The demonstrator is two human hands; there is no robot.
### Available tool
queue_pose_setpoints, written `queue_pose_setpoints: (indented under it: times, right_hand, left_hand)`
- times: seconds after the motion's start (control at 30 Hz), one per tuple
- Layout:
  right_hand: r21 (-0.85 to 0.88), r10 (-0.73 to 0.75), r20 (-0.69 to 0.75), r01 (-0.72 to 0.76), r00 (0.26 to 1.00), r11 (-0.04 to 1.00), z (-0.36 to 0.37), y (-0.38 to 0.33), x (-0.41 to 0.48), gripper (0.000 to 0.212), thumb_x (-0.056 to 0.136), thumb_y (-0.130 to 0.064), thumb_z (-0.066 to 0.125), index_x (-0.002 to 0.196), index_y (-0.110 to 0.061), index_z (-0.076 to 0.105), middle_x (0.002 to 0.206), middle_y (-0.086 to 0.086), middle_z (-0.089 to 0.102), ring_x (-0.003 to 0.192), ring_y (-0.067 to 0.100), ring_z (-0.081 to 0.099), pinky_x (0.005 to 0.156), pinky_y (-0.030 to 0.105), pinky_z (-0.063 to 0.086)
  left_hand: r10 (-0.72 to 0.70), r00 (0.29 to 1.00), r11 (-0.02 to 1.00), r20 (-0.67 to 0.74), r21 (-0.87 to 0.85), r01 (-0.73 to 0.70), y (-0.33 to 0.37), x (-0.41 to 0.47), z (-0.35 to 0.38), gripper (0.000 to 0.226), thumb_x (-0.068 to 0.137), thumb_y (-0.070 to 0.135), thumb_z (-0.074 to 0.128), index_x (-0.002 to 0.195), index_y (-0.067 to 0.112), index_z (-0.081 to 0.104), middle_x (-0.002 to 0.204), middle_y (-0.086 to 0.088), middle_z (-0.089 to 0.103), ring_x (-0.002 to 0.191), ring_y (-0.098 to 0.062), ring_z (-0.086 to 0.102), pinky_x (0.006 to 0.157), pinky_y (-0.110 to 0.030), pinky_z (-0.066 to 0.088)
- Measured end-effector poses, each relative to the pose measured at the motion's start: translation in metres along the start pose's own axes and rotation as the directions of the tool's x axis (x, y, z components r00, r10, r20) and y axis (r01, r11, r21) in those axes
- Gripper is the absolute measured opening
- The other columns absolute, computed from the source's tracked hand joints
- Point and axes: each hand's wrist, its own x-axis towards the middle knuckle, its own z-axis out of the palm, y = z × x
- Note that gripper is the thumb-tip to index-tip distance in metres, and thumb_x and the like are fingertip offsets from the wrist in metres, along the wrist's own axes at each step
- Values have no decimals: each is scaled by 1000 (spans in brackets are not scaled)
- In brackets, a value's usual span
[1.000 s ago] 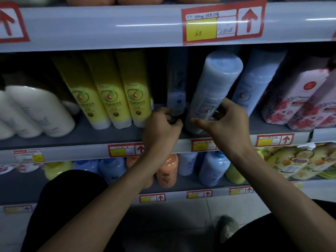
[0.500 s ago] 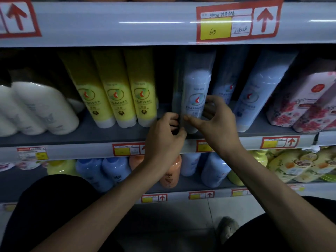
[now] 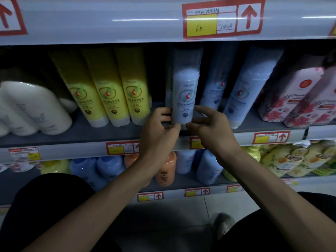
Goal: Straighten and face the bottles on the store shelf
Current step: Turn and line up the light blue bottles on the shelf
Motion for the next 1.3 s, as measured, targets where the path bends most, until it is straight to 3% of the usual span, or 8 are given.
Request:
queue_pose_setpoints:
  times: [0.07,0.3,0.57,0.73,0.83,1.03,1.17,1.3]
  right_hand:
    - [24,-11,8,11,1000,1000,3,0,0,64,69,-32,71,132,-31,67,104,-4,80,99,13,75,94,46,60]
    - [35,-22,18,22,1000,999,7,-3,4,65,69,-30,68,134,-28,67,105,-3,80,100,12,75,97,43,59]
    - [70,-31,18,30,999,997,10,-5,1,64,70,-27,67,134,-27,68,108,-3,80,102,10,75,98,42,59]
    - [75,-51,19,50,999,996,10,-4,0,63,72,-29,68,135,-28,68,107,-4,80,103,8,74,98,42,59]
    - [84,-32,20,30,999,996,11,-4,1,63,72,-29,69,135,-28,68,105,-5,80,101,9,75,96,42,60]
    - [79,-27,17,25,999,997,14,-4,1,65,73,-29,68,138,-27,66,106,-5,80,98,10,76,85,42,64]
    - [58,-42,10,41,999,998,13,-3,-1,58,80,-17,71,137,-28,66,106,-5,80,96,9,75,84,43,64]
    - [32,-73,-16,73,997,997,14,-3,-3,59,78,-19,70,137,-28,66,107,-5,80,99,4,74,92,37,62]
  left_hand:
    - [-14,1000,1000,-9,-14,13,0,0,-1,34,87,19,73,116,34,64,102,20,69,82,13,65,78,-25,51]
    - [-25,999,999,-37,-47,23,1,0,-2,36,88,16,70,122,28,65,106,16,69,90,6,64,75,-22,48]
    - [-17,998,998,-68,-60,12,0,0,0,36,89,15,66,123,27,66,112,14,71,92,7,65,83,-26,54]
    - [-8,997,998,-80,-65,2,-1,-2,1,35,90,13,65,123,26,65,111,15,69,82,21,61,69,-7,45]
    - [-6,994,996,-110,-89,-4,-4,0,1,35,89,10,65,121,25,66,113,11,70,83,21,61,66,0,43]
    - [6,995,996,-103,-84,-15,-3,1,-2,34,89,13,66,120,25,66,113,12,70,90,13,64,72,-8,46]
    - [26,995,997,-99,-66,-32,-4,-2,0,37,89,11,65,124,22,65,115,11,70,85,23,60,67,1,44]
    - [32,994,996,-100,-79,-40,-4,-4,0,39,89,10,65,125,23,65,118,11,70,86,20,63,74,-8,48]
